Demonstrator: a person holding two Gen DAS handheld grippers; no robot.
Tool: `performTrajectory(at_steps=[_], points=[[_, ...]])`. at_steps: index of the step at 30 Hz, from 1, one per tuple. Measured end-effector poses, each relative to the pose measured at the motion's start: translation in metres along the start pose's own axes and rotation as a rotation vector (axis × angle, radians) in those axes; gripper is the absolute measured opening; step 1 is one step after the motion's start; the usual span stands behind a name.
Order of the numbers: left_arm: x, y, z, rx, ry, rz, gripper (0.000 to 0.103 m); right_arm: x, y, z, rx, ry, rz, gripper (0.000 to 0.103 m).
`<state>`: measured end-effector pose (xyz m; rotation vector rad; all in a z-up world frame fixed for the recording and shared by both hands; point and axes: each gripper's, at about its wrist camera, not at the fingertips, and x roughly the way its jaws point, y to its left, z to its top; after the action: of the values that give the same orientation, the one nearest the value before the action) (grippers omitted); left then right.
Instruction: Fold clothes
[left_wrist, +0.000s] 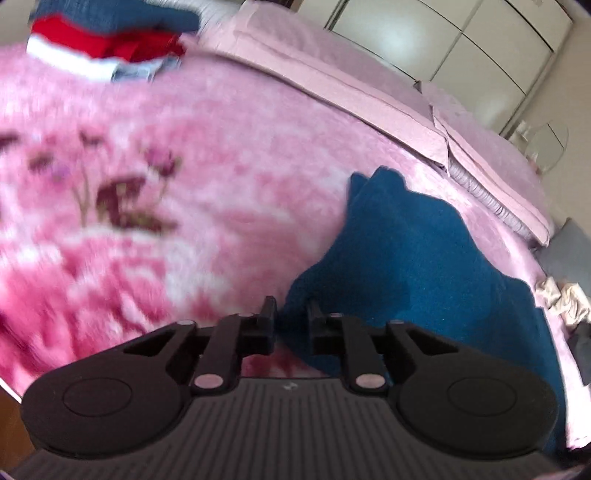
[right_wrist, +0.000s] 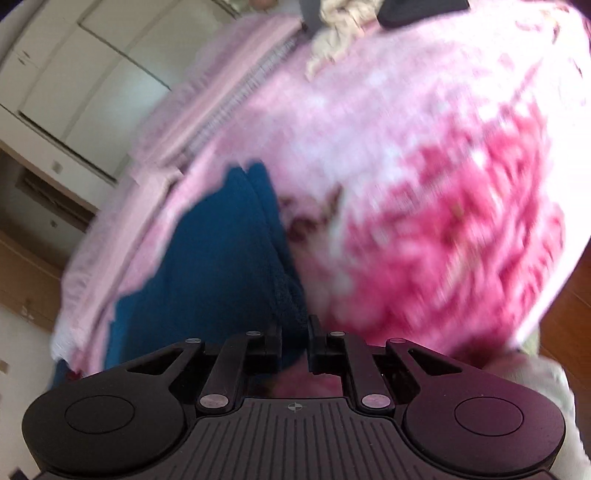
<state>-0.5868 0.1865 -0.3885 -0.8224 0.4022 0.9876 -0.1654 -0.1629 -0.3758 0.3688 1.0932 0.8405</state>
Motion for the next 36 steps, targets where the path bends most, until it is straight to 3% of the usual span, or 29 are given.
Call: performTrajectory(at_steps=[2,4,7,9,13,16,21,23,24,25,26,36], points=[[-0.011,0.000,0.001,0.000,-0.004,0.014,0.022,-0.003,0.001,0.000,-0.044,-0.008,-0.004,0.016],[-0.029,-0.005,0.001,0.025,-0.025,0.081,0.026,-0.014,0.012,0.001,-0.135,-0.053,-0.049,0.034],[-0.053,-0.022,0.002,0.115,-0.079,0.140,0.024,-0.029,0.041,-0.002,-0.355,-0.172,-0.119,0.035],[-0.056,-0.037,0.002,0.176,-0.093,0.108,0.021,-0.028,0.061,-0.007,-0.504,-0.224,-0.152,0.035],[-0.030,-0.060,-0.007,0.276,-0.055,0.103,0.022,0.001,0.080,-0.035,-0.690,-0.194,-0.197,0.035],[-0.002,-0.069,-0.024,0.364,-0.029,0.205,0.023,0.029,0.071,-0.051,-0.720,-0.142,-0.256,0.035],[-0.020,-0.088,-0.030,0.390,-0.038,0.287,0.022,0.022,0.077,-0.044,-0.682,-0.102,-0.257,0.036],[-0.033,-0.098,-0.035,0.405,-0.043,0.290,0.023,0.005,0.081,-0.045,-0.665,-0.111,-0.244,0.036],[-0.040,-0.103,-0.039,0.417,-0.048,0.289,0.025,0.000,0.083,-0.046,-0.662,-0.112,-0.239,0.046],[-0.046,-0.108,-0.045,0.432,-0.049,0.286,0.028,-0.003,0.085,-0.050,-0.660,-0.105,-0.232,0.063],[-0.052,-0.113,-0.052,0.446,-0.050,0.283,0.031,-0.006,0.087,-0.054,-0.660,-0.096,-0.223,0.071],[-0.107,-0.142,-0.109,0.560,-0.043,0.242,0.032,-0.039,0.093,-0.108,-0.686,-0.004,-0.172,0.073]])
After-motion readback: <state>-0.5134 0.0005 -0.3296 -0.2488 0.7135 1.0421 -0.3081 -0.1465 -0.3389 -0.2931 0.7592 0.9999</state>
